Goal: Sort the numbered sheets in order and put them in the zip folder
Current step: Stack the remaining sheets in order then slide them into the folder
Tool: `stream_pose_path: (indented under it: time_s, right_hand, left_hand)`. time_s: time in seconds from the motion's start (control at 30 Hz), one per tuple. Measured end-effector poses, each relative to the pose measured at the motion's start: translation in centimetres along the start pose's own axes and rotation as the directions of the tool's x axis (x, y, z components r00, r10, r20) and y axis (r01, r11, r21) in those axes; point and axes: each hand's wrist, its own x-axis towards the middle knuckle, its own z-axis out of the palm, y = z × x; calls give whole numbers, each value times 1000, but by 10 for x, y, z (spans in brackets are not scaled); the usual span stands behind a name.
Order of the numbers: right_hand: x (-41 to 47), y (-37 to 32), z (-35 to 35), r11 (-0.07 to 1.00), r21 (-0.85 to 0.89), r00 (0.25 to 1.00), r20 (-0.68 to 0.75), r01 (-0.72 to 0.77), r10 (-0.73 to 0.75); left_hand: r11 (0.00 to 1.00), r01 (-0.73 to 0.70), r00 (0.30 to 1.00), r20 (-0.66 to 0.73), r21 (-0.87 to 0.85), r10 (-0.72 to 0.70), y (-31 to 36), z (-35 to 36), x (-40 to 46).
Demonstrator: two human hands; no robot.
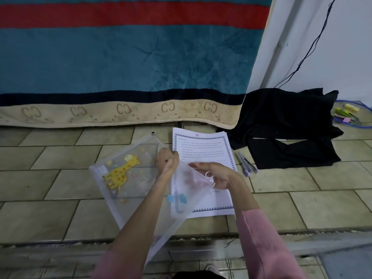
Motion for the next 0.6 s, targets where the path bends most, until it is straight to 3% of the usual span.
stream_pose_path:
  time_s: [0.1,0.17,0.27,0.43,0.53,0.6]
  right_hand:
    - [9,-3,13,986,-156,996,82,52,-39]
    - [16,-3,21,994,-100,987,158,38,-22]
    - [25,-2,37,998,-17,992,105,67,-65]
    - [42,2,70,988,131,996,-47,85,-79]
    - [47,4,76,960,264,994,27,92,-103]
    - [47,3,76,929,366,990,106,46,-90]
  left_hand:
    - [999,-39,996,-80,23,41,4,-7,-8]
    - [999,-33,990,-138,-28,29,2,-7,-9]
    - [987,1,982,-186,-163,-31,-2,-10,-12]
    - [906,167,978,-52,-389,-202,-19,-13,-6]
    - [871,132,984,-42,-473,-172,-35,-18,0]
    - [918,45,993,-79,-394,-83,-48,-22,7]
